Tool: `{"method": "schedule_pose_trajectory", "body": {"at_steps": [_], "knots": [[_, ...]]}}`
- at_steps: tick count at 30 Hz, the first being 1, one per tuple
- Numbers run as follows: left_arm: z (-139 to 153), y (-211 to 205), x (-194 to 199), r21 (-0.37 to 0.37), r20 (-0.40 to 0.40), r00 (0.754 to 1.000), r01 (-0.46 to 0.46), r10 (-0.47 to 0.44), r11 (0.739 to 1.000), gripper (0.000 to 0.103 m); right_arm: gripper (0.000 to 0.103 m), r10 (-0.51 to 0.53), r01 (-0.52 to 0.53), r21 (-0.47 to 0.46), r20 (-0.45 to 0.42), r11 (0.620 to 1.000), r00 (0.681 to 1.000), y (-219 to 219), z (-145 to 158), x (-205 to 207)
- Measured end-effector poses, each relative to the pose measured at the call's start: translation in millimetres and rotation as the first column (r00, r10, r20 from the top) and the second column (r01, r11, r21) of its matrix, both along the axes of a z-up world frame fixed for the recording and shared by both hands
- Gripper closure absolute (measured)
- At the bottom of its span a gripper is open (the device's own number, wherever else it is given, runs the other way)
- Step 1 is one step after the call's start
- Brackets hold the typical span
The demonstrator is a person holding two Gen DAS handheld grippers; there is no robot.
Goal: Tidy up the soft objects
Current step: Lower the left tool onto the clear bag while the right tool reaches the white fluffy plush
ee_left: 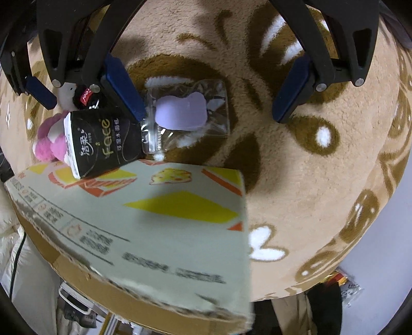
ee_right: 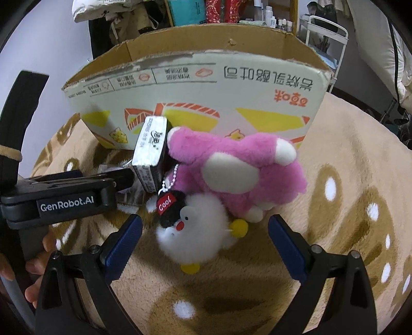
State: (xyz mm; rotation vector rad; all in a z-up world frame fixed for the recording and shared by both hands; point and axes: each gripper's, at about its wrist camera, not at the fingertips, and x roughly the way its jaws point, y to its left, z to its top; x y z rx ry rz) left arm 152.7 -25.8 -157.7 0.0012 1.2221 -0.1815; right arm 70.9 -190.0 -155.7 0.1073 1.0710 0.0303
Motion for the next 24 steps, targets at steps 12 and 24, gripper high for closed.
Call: {"method": "schedule_pose_trajectory", "body": {"at_steps": [12, 24], "knots": [[-12, -33, 1, 0.06, -0.018, 0.998, 0.055, -0.054, 0.997, 0.002, 0.026, 0.029, -0.027, 0.019, -0.072, 0.999, 0.997, 14, -19, 6], [-27, -68, 10, 0.113, -0.034, 0.995, 0.102, -0.099, 0.988, 0.001, 0.037, 0.024, -0.021, 0.04, -0.073, 0.999, 0.997, 10, -22, 12]]}}
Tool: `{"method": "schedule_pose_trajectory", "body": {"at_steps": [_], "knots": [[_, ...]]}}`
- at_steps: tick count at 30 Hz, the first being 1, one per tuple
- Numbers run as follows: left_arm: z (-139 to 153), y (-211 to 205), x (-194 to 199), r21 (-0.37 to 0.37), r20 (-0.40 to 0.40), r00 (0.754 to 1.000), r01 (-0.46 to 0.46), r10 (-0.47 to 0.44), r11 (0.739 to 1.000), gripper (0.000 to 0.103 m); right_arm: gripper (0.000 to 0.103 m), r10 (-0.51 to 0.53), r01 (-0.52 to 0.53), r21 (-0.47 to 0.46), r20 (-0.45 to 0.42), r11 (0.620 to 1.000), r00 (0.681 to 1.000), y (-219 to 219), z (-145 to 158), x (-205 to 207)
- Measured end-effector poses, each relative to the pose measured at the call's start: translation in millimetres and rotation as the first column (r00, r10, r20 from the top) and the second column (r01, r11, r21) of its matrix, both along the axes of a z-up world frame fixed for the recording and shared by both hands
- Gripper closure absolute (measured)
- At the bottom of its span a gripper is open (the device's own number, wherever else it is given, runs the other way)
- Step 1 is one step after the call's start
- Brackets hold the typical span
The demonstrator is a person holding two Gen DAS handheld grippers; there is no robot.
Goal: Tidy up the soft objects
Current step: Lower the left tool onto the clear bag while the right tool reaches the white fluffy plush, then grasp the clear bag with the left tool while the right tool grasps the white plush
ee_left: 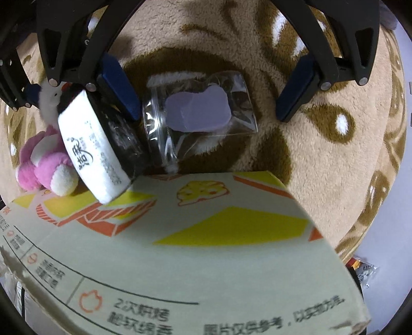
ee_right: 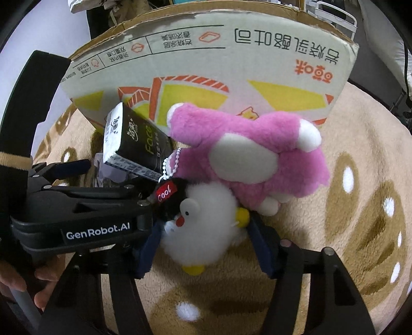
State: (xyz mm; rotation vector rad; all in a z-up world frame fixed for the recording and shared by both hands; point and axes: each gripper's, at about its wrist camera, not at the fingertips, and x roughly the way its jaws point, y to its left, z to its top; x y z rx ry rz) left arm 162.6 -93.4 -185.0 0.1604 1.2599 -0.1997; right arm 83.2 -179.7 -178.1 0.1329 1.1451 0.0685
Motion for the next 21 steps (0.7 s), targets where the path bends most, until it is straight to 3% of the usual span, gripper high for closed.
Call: {"method": "schedule_pose_trajectory", "body": {"at_steps": [5, 9, 13, 15, 21], "knots": [[1, 6, 6, -0.004, 0.001, 1.0, 0.001, -0.001, 1.0, 0.002, 0.049, 0.018, -0.018, -0.005, 0.009, 1.0, 1.0, 3, -1, 3], [7, 21, 1, -0.01, 0.006, 1.0, -0.009, 0.009, 1.0, 0.009, 0.052, 0.024, -0.024, 0.002, 0.01, 1.0, 1.0, 6, -1, 7], [11, 20, -1, -0.003, 0.011, 1.0, -0.018, 0.018, 1.0, 0.019, 0.067, 0.02, -0.02, 0.012, 0.003, 1.0, 1.0, 2, 0, 8], [14, 23, -2, -0.005, 0.018, 1.0, -0.017, 0.018, 1.0, 0.024, 0.068, 0.018, -0.018, 0.024, 0.004, 1.0, 1.0, -2, 1, 8], [19, 31, -9, -0.024, 0.028, 0.999, -0.023, 0.023, 0.999, 0.027, 0.08, 0.026, -0.027, 0.066, 0.008, 0.997, 1.0, -4, 5, 6]]}}
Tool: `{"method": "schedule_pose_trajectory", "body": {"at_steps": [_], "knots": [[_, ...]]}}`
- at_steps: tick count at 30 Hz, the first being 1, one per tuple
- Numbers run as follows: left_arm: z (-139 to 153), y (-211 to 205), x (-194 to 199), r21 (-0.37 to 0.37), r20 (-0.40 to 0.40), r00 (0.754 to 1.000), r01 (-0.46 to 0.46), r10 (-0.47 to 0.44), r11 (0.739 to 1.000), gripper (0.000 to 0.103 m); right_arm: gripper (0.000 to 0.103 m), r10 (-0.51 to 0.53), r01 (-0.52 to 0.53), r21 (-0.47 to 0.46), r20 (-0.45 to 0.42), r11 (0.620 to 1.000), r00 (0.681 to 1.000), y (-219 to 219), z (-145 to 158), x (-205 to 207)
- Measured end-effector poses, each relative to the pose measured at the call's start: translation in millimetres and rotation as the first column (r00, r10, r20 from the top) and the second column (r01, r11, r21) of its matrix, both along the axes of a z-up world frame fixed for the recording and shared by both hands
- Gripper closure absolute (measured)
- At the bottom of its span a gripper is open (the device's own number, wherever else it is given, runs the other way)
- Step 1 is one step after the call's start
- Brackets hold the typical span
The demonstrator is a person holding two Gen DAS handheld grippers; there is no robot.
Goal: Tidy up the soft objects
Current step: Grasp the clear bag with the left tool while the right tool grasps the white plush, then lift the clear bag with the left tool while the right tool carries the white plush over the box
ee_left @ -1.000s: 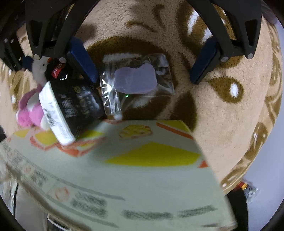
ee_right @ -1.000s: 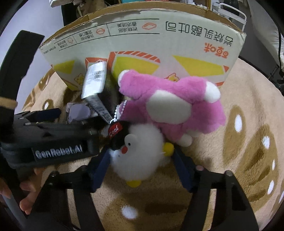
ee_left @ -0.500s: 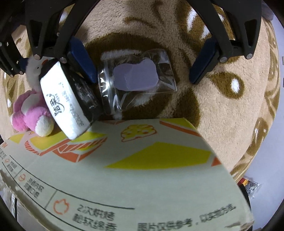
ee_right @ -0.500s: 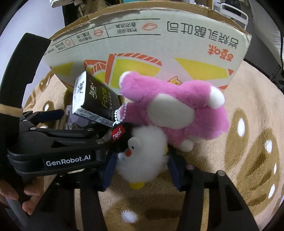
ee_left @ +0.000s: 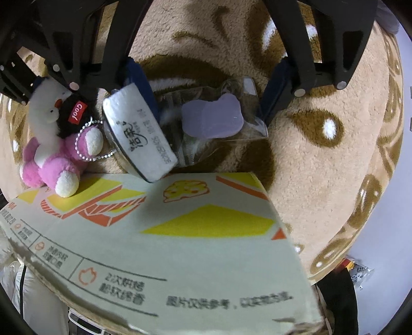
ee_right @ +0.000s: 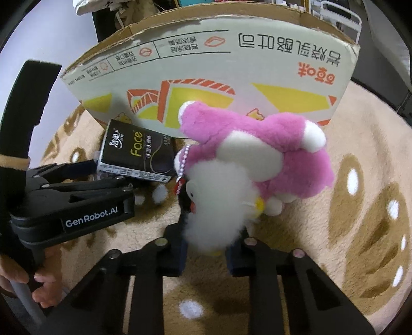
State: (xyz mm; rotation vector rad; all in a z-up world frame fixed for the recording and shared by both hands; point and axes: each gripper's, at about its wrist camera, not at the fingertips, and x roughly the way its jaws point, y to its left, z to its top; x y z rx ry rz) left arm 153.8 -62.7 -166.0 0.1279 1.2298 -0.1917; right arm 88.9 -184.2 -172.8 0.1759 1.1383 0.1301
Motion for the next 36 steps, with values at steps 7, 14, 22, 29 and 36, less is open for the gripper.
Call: {"method": "schedule_pose_trajectory", "body": {"at_steps": [7, 14, 22, 29, 36], "knots": [[6, 19, -7, -0.032, 0.002, 1.0, -0.027, 0.027, 0.999, 0.028, 0.088, -0.008, 0.007, 0.071, 0.014, 0.997, 1.0, -11, 7, -7], [21, 40, -13, -0.062, 0.006, 0.999, -0.049, 0.05, 0.997, 0.029, 0.091, -0.002, -0.002, 0.081, 0.051, 0.997, 0.999, -14, 20, -16], [37, 46, -34, -0.078, 0.045, 0.997, -0.063, 0.067, 0.995, 0.029, 0.092, -0.027, 0.013, 0.109, 0.131, 0.994, 0.991, -26, 46, -32], [68, 54, -57, -0.101, 0.132, 0.988, -0.068, 0.082, 0.993, 0.029, 0.092, -0.025, -0.003, 0.11, 0.253, 0.994, 0.967, -35, 78, -46], [98, 48, -66, -0.116, 0.255, 0.962, -0.067, 0.095, 0.991, 0.029, 0.092, -0.022, -0.012, 0.094, 0.354, 0.996, 0.935, -27, 102, -47]]}}
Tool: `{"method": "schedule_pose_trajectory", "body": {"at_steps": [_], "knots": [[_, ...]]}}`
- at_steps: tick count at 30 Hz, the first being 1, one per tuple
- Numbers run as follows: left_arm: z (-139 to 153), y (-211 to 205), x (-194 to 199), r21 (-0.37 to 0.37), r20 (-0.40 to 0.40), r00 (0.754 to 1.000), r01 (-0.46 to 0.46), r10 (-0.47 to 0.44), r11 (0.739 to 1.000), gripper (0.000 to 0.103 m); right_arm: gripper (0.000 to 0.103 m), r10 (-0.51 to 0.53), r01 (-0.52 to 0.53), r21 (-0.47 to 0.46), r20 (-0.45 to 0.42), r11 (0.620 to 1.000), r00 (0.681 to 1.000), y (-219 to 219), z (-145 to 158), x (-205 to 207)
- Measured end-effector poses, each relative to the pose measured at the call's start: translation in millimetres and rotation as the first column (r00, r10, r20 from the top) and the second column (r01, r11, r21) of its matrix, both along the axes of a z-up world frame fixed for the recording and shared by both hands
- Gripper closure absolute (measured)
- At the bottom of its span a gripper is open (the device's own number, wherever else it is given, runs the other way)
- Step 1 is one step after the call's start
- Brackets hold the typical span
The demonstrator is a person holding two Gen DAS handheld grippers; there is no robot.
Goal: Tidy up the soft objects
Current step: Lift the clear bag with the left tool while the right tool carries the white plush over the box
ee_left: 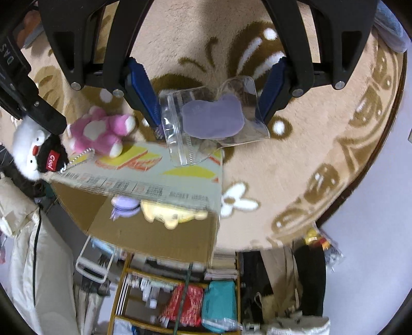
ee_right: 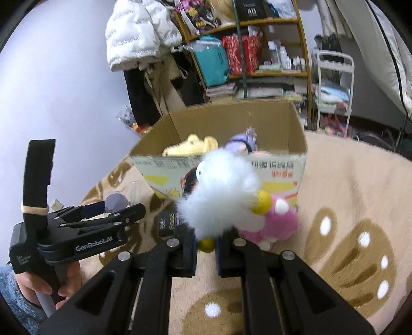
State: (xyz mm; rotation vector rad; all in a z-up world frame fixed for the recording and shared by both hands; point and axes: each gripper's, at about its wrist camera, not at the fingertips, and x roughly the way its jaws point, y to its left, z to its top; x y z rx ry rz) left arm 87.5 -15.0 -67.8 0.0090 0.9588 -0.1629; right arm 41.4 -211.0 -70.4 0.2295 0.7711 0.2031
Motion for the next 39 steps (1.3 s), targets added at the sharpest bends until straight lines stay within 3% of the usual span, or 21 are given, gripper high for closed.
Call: {"method": "schedule_pose_trajectory", "body": {"at_steps": [4, 11, 19, 27, 32, 39], "knots": [[27, 3, -9, -0.033, 0.115, 0.993, 0.004, -0.001, 0.999, 0.029, 0.092, -0.001, 0.001, 0.0, 0.051, 1.0, 0.999, 0, 12, -2], [65, 1, -16, -0.008, 0.284, 0.959, 0.014, -0.011, 1.0, 0.029, 0.092, 0.001, 0.0, -0.006, 0.13, 1.0, 0.991, -4, 38, 3], [94, -3, 1, 0.009, 0.363, 0.931, 0.037, -0.038, 0.999, 0.029, 0.092, 0.015, -0.01, -0.031, 0.183, 0.999, 0.983, -8, 60, 16], [93, -18, 30, 0.059, 0.364, 0.925, 0.095, -0.11, 0.994, 0.028, 0.091, 0.025, -0.018, -0.038, 0.189, 0.999, 0.982, -13, 55, 43], [77, -17, 53, 0.0, 0.308, 0.947, 0.099, -0.094, 0.995, 0.028, 0.091, 0.019, -0.012, -0.043, 0.158, 0.999, 0.987, -16, 42, 54], [56, -23, 74, -0.005, 0.273, 0.957, 0.102, -0.097, 0.995, 0.028, 0.091, 0.023, -0.016, -0.059, 0.123, 0.998, 0.992, -19, 27, 64]]}}
